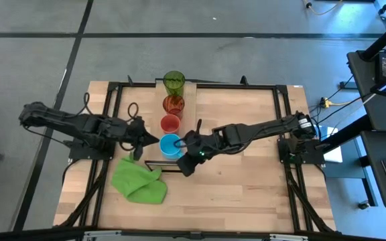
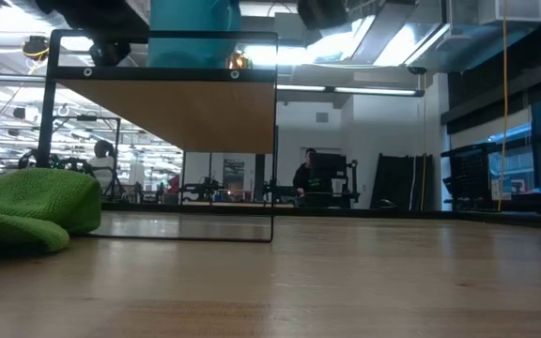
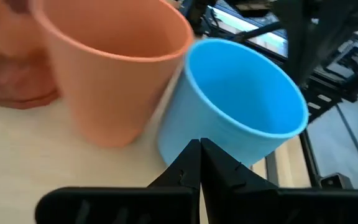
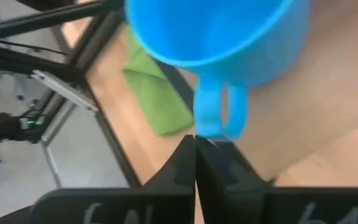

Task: Stack small to large cups/mugs on shelf
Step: Put the blue mug on the shelf

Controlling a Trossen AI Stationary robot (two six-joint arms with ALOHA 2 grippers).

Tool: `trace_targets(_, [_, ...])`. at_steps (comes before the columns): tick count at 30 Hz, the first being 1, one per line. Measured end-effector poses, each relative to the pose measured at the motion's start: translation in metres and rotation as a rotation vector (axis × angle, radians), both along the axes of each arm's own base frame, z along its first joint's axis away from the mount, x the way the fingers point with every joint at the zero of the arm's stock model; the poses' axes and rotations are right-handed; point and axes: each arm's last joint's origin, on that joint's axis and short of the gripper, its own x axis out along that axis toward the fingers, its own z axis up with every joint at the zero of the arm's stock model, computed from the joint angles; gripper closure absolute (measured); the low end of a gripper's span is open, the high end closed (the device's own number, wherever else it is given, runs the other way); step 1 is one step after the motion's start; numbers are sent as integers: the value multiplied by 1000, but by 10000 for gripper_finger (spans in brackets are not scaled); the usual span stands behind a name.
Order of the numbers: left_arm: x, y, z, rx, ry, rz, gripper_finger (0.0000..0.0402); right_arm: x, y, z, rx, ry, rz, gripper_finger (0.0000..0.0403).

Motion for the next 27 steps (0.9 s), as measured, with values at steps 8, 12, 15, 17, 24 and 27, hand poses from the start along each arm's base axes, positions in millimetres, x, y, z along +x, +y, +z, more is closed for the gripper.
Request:
trace_targets(8, [13,-4,-6,-26,17,-59,401,-5,-3,-5,-59,66,-36,401])
trace_targets(12, [14,-5,-6,-43,17,-87,401,-7,-6,-6,-84,89,-30,401])
trace_targets(15, [14,-6,-6,-54,19,-109,401,-10,-6,-1,-85,85,-13,399])
trace_targets(17, [13,-6,-6,-58,19,-117,401,-18,-8,4,-93,104,3,399])
trace_targets(24, [13,-6,-5,-57,21,-122,401,-57,-19,41,-183,104,-97,400])
trace_targets(27, [12,-6,-7,-28,39,-123,401,-57,-29,40,-191,122,-121,400])
